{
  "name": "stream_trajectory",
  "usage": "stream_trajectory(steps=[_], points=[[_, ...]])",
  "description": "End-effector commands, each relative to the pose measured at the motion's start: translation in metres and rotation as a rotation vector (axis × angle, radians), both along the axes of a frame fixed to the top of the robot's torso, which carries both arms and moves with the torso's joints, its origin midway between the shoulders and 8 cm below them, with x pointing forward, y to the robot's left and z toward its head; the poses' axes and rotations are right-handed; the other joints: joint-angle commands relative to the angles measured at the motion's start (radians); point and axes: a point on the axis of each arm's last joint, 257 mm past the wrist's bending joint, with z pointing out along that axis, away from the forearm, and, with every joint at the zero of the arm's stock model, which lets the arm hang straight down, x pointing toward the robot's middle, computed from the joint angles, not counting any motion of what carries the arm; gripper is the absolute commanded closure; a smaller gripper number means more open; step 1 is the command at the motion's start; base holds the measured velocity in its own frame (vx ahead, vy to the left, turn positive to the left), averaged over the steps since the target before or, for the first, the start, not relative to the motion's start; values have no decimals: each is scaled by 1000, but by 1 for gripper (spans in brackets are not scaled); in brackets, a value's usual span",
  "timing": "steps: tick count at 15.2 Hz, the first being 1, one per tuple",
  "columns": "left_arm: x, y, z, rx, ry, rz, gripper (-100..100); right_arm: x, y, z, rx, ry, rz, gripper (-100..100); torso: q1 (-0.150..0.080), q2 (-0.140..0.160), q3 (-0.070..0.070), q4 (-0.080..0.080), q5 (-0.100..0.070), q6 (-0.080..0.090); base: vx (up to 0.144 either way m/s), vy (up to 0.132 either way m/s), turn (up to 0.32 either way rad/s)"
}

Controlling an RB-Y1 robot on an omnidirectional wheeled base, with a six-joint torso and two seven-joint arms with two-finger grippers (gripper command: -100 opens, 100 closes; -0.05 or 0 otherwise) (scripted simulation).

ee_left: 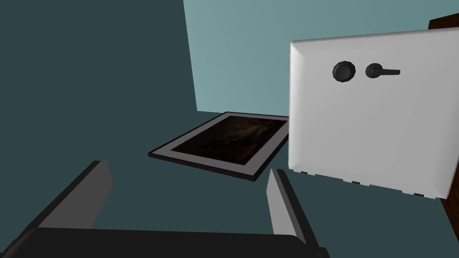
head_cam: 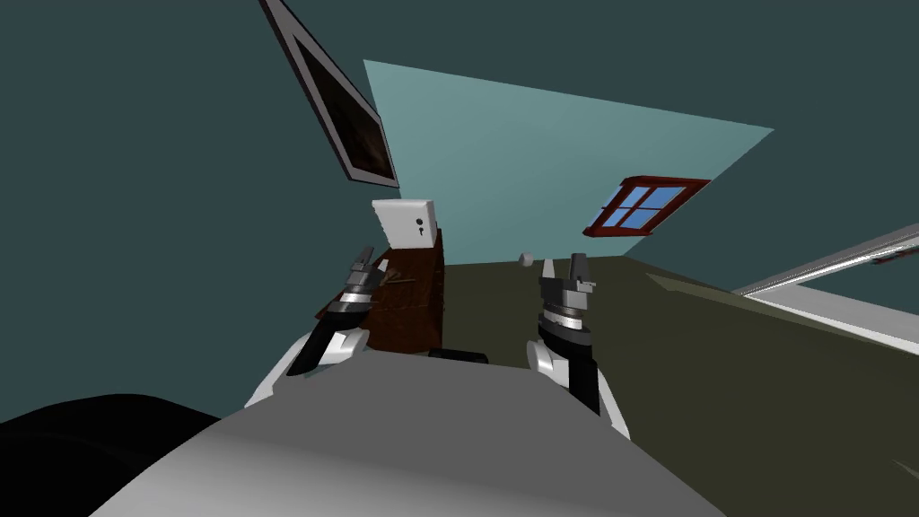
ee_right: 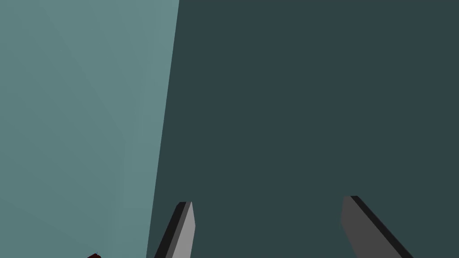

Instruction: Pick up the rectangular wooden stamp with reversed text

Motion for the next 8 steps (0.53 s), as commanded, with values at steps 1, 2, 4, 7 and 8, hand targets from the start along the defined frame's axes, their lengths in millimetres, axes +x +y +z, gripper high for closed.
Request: stream_trajectory(steps=[1,2,4,7,8], points=[[4,9,-11,-2,52,20,-100,0,0,0,0,0,0,0,0,0,0,0,0,0,1,-62,-81],[4,20,-16,1,81,36,-100,0,0,0,0,0,0,0,0,0,0,0,0,0,5,-77,-102],[7,23,-23,-5,112,46,-100,0,0,0,0,0,0,0,-2,0,0,0,0,0,8,-68,-55],[10,38,-36,-11,174,75,-100,0,0,0,0,0,0,0,-1,-1,-1,0,0,0,16,-56,-69],[8,49,-41,-12,201,94,-100,0,0,0,0,0,0,0,0,-1,-1,0,0,0,19,-51,-80]])
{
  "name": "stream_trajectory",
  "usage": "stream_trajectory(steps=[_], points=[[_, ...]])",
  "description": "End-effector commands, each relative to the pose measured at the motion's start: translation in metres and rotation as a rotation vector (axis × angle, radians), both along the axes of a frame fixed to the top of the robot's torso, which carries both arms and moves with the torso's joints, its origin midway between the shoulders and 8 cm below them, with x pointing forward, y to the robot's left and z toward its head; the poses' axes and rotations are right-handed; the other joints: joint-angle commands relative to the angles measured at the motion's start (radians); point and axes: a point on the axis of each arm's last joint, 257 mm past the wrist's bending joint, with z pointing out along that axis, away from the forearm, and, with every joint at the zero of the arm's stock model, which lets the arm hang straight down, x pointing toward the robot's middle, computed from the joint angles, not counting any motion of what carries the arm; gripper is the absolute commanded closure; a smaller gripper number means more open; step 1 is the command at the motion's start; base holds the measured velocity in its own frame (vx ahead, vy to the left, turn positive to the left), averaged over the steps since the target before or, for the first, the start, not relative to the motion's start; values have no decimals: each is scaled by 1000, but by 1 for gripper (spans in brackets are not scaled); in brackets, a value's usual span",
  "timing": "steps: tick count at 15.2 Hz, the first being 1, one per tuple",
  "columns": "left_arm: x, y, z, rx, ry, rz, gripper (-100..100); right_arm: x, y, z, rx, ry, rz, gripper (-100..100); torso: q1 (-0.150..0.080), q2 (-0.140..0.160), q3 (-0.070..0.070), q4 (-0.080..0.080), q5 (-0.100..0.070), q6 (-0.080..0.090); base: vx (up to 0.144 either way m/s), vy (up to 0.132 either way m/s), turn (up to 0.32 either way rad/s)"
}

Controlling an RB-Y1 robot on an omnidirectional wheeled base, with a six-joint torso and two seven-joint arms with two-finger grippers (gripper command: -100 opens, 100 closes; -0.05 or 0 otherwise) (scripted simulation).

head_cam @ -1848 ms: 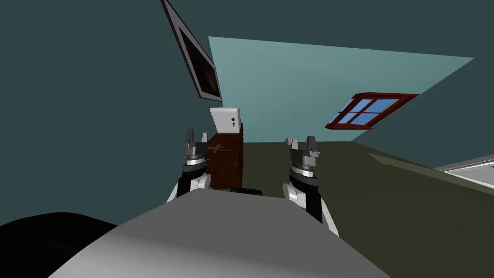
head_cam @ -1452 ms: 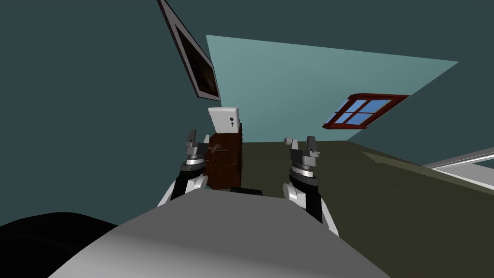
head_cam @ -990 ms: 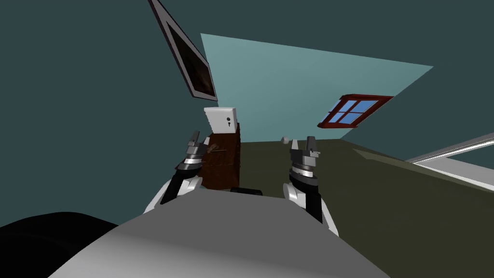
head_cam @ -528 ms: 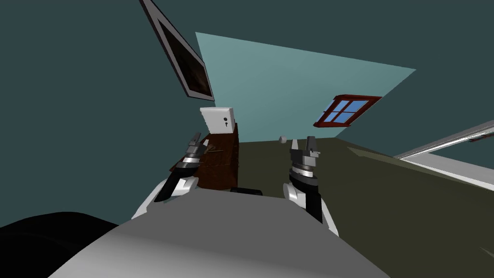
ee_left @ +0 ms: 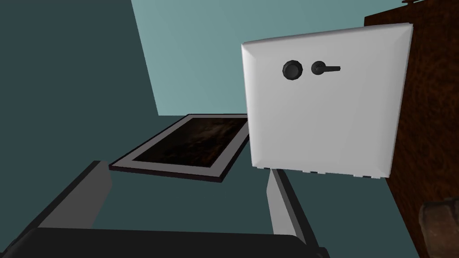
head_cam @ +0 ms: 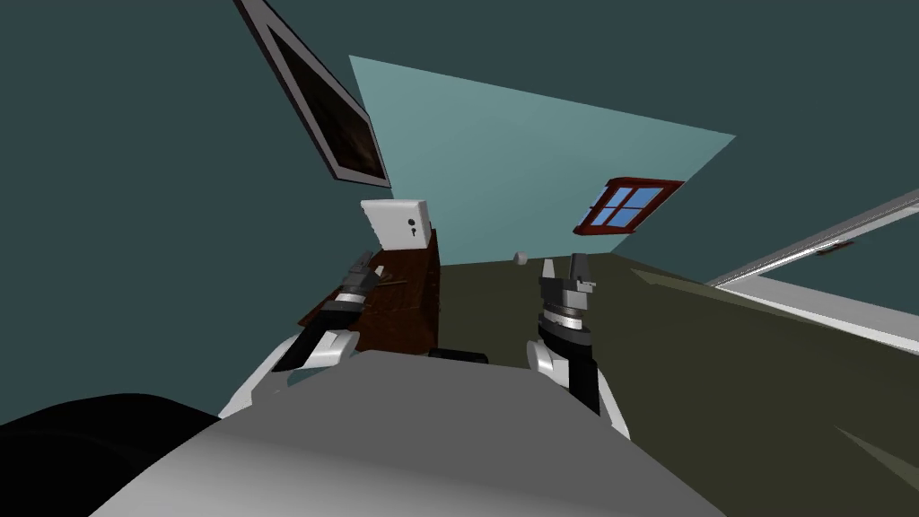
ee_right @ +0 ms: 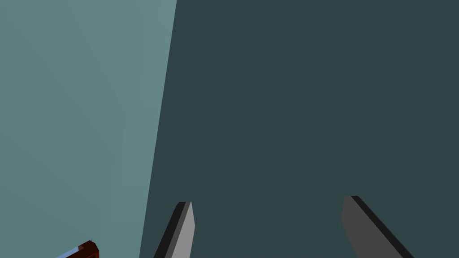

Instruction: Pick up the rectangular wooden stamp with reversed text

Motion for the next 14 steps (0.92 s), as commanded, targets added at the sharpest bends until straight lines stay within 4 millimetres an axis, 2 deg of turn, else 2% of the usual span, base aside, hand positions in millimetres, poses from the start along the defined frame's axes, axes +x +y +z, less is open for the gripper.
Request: stream_trajectory(steps=[1,2,3,6,7,9,10,12,13,14], points=[[0,11,-10,-7,50,24,-100,0,0,0,0,0,0,0,0,0,0,0,0,0,18,-58,-94],[1,13,-15,-11,67,30,-100,0,0,0,0,0,0,0,0,0,0,0,0,0,11,-42,-36],[-1,25,-18,-13,92,49,-100,0,0,0,0,0,0,0,0,0,0,0,0,0,20,-51,-91],[1,29,-28,-21,131,63,-100,0,0,0,0,0,0,0,0,0,0,0,0,0,12,-40,-40],[-2,42,-35,-28,167,88,-100,0,0,0,0,0,0,0,1,1,0,0,0,0,14,-38,-95],[-1,45,-43,-34,197,98,-100,0,0,0,0,0,0,0,1,0,0,0,0,0,19,-40,-77],[-5,58,-47,-40,223,120,-100,0,0,0,0,0,0,0,1,0,0,0,0,0,33,-56,-91],[-4,62,-58,-50,263,134,-100,0,0,0,0,0,0,0,0,-1,-1,0,0,0,36,-50,-60],[-9,74,-62,-57,289,157,-100,0,0,0,0,0,0,0,0,-1,-1,0,0,0,36,-45,-73],[-9,76,-66,-61,304,162,-100,0,0,0,0,0,0,0,0,-1,-1,0,0,0,38,-44,-100]])
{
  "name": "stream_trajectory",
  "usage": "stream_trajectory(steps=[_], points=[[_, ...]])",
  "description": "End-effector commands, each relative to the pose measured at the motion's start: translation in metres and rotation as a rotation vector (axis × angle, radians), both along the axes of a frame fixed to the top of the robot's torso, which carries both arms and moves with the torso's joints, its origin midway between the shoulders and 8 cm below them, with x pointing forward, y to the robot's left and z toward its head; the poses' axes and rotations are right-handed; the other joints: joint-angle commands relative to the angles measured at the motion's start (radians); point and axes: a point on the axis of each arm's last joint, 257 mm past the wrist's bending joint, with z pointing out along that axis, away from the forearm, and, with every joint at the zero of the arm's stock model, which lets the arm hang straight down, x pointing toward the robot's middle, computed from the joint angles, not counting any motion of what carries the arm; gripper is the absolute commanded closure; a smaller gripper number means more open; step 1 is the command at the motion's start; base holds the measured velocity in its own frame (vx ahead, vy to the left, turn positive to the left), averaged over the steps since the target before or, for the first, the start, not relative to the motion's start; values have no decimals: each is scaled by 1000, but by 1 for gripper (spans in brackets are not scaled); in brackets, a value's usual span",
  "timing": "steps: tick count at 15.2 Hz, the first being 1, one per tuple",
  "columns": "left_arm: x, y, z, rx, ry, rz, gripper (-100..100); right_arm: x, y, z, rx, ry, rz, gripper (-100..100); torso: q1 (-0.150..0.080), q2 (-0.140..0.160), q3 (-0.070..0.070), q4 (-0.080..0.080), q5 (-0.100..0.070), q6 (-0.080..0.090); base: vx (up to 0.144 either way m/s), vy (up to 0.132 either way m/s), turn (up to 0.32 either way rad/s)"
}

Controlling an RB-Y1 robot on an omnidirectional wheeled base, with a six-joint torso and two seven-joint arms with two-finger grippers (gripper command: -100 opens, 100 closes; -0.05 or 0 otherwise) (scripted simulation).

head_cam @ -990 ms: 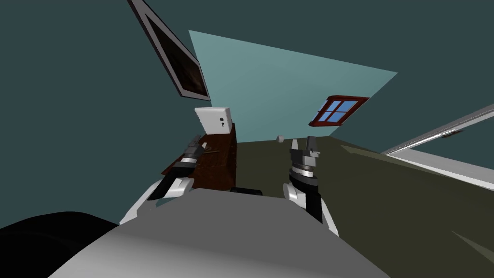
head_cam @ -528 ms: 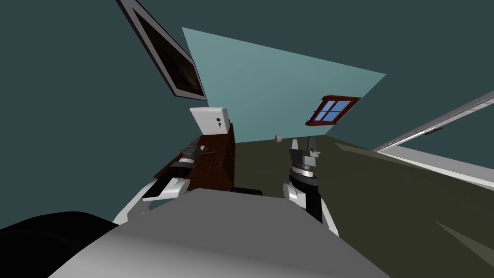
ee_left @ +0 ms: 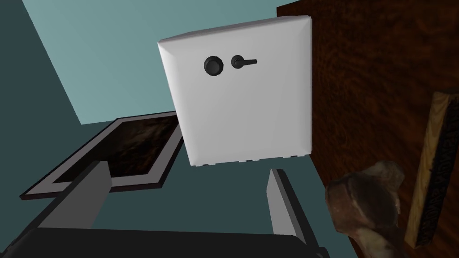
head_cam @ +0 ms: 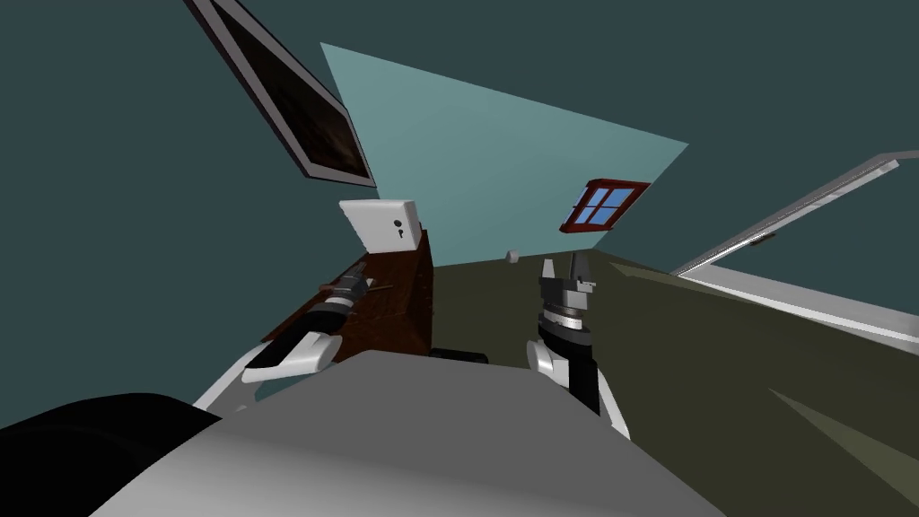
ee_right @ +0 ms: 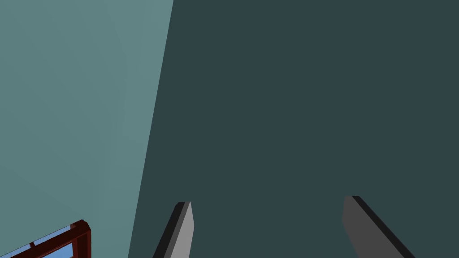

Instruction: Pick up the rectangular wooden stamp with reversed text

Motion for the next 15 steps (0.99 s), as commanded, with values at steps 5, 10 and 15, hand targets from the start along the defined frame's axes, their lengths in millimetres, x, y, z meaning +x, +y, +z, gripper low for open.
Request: stream_trajectory(steps=[5,10,15], points=[[-9,25,-27,-34,118,61,-100,0,0,0,0,0,0,0,1,0,0,0,0,0,27,-28,-60],[-18,41,-42,-56,185,100,-100,0,0,0,0,0,0,0,1,0,0,0,0,0,34,-22,-45],[-37,67,-61,-93,277,165,-100,0,0,0,0,0,0,0,2,0,0,0,1,0,39,-16,-67]])
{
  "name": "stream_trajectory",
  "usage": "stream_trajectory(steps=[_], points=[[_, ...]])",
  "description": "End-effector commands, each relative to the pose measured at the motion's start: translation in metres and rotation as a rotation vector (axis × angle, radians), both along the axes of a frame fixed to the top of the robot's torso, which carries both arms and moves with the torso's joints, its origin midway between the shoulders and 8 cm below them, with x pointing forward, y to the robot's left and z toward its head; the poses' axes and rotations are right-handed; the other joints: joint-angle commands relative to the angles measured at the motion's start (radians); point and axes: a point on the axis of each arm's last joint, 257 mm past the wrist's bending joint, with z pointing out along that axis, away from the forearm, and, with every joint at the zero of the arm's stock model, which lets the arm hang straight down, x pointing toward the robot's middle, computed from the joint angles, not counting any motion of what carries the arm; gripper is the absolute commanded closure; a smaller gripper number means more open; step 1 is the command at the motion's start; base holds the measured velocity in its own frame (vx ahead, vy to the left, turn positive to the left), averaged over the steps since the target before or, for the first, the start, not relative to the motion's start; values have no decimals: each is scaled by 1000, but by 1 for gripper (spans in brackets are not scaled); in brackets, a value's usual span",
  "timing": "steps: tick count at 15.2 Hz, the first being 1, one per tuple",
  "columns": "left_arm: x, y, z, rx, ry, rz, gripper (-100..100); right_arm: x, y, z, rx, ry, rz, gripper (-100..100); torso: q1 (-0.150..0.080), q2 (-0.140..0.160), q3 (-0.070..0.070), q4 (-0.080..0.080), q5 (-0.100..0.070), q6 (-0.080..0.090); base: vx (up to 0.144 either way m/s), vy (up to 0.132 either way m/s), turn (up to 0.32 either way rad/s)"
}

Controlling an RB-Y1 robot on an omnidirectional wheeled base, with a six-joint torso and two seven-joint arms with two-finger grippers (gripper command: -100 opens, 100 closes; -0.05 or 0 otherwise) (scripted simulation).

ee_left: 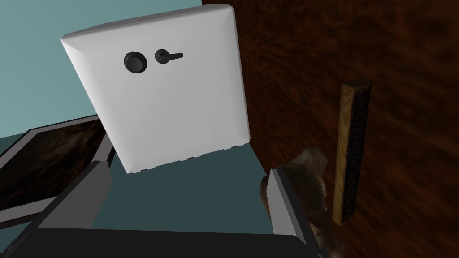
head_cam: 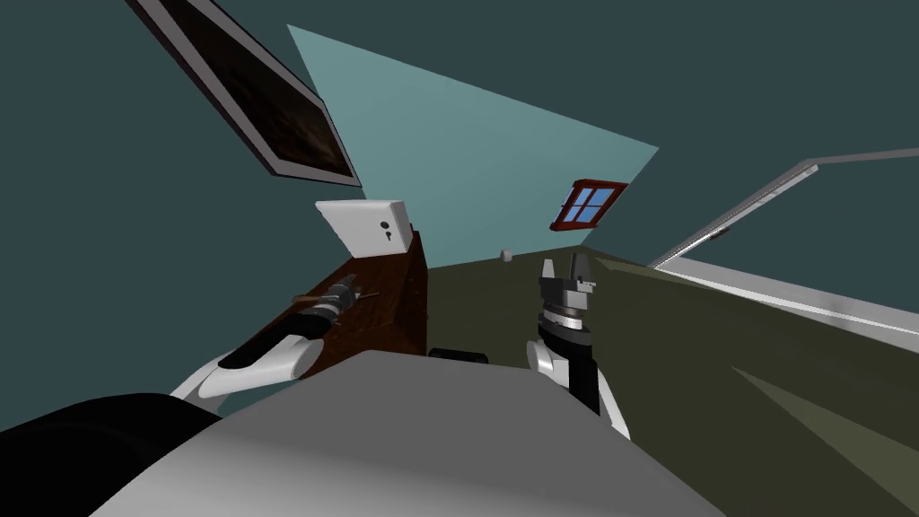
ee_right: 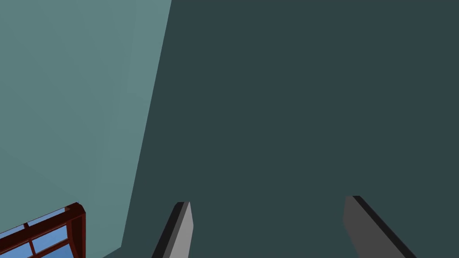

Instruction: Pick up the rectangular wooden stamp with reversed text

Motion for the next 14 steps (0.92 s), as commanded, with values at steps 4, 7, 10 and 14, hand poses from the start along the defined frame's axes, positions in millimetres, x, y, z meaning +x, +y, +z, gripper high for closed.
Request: stream_trajectory(steps=[4,7,10,14], points=[[-19,21,-20,-39,94,61,-100,0,0,0,0,0,0,0,0,0,0,0,0,0,41,-14,-54],[-23,22,-29,-51,130,73,-100,0,0,0,0,0,0,0,0,-1,0,0,0,0,45,-10,-52],[-38,34,-43,-80,193,112,-100,0,0,0,0,0,0,0,0,-1,0,0,0,0,51,-5,-82],[-54,43,-55,-110,255,150,-100,0,0,0,0,0,0,0,1,-2,-1,0,0,0,59,3,-55]])
